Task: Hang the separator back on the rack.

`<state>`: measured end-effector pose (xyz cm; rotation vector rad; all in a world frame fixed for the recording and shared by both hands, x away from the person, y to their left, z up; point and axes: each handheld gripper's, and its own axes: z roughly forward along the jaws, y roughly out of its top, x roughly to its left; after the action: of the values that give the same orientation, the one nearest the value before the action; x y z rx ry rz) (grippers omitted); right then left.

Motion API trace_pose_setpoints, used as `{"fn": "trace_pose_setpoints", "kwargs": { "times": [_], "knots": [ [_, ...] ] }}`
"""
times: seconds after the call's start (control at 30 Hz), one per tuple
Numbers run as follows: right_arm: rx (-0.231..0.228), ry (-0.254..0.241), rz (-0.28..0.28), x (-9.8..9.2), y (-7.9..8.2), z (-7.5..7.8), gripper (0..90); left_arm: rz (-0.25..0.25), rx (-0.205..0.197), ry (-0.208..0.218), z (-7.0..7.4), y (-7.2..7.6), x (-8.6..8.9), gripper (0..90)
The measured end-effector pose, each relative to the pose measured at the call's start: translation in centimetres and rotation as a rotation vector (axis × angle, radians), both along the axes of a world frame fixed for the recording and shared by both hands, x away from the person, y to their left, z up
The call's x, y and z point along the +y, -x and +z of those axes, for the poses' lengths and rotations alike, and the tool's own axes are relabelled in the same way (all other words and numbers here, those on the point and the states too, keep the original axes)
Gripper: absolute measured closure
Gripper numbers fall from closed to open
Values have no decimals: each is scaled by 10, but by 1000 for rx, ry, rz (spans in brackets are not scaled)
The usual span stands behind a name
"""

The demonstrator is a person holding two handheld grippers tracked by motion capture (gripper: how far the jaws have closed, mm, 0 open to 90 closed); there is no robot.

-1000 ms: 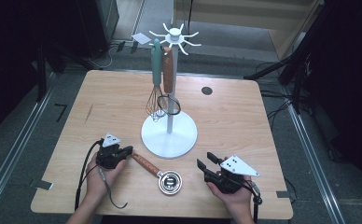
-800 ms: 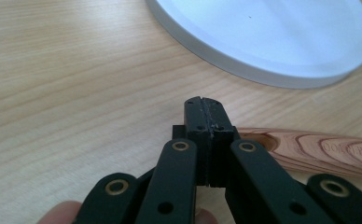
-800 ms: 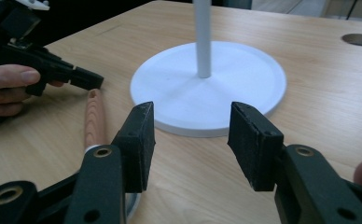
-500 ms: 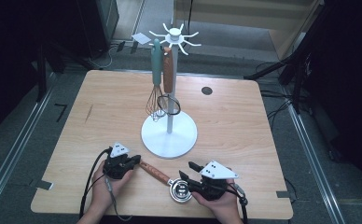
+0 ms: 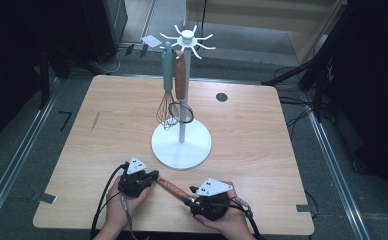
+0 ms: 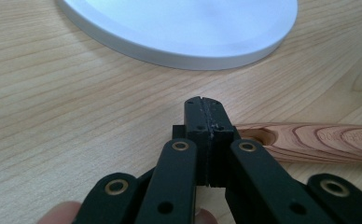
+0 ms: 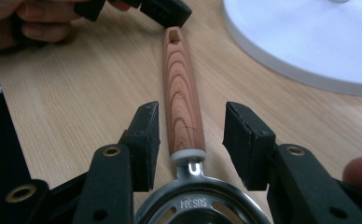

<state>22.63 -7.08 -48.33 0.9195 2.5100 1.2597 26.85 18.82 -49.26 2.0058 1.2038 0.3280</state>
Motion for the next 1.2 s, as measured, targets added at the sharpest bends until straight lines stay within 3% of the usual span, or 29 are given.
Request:
{"fn": "trace_pose_setpoints", "kwargs": {
  "times": [0.37,0.87,1.2],
  "knots": [
    [31,85,11,1,-5,-12,669,-16,8,16,-1,0,-8,900],
    [47,89,17,-9,-8,-11,700,-39,8,26,-1,-1,-11,900],
    [45,96,7,-21,-12,-11,700,-24,-26,40,5,-1,4,900]
  ]
}}
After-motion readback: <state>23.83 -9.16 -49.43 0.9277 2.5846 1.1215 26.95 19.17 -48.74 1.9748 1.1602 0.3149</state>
